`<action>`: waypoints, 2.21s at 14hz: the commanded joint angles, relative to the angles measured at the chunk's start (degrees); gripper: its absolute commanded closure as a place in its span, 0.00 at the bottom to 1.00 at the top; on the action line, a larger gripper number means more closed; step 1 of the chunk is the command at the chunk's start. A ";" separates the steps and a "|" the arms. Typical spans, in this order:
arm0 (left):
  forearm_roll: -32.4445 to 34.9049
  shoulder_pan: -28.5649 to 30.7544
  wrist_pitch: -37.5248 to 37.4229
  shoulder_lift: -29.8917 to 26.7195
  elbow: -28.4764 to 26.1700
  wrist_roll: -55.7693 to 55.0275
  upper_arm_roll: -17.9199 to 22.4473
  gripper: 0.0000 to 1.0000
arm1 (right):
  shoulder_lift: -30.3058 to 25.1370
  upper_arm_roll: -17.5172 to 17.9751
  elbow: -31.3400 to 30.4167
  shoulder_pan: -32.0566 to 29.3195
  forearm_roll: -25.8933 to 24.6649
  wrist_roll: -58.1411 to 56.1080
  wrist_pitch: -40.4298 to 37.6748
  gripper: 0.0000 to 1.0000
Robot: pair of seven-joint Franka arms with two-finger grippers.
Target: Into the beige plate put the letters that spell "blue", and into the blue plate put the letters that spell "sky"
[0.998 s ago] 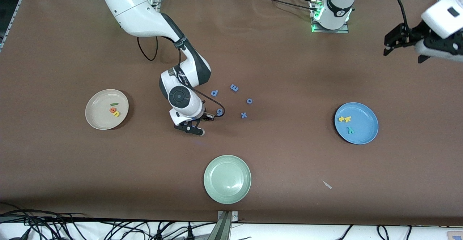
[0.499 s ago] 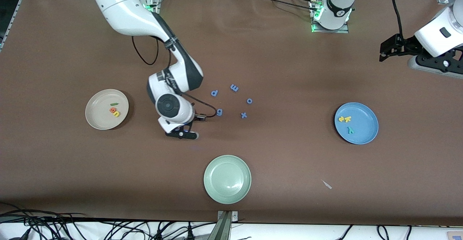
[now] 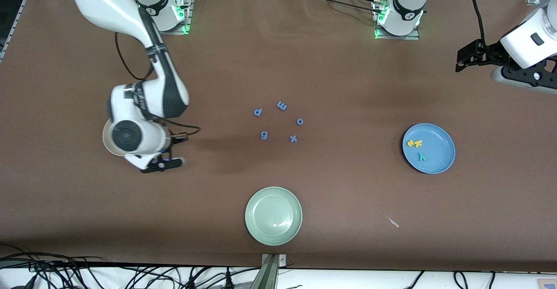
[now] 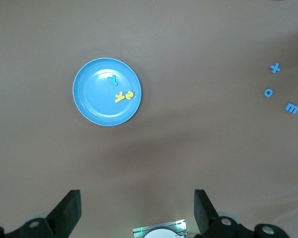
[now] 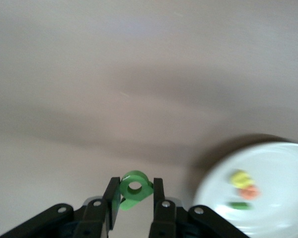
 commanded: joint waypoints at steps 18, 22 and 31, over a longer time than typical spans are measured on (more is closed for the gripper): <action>-1.50 5.10 1.79 3.41 1.51 -0.05 -0.61 0.00 | -8.79 -10.69 -7.00 5.86 0.94 -1.62 -6.77 0.00; -1.59 4.92 1.97 3.33 1.42 -1.89 -0.69 0.00 | -8.97 -10.69 3.37 6.92 0.24 0.68 -20.74 0.00; -1.06 5.18 1.79 3.32 1.42 -3.92 -2.19 0.00 | -19.67 8.01 2.96 -8.44 -5.47 5.43 -23.49 0.00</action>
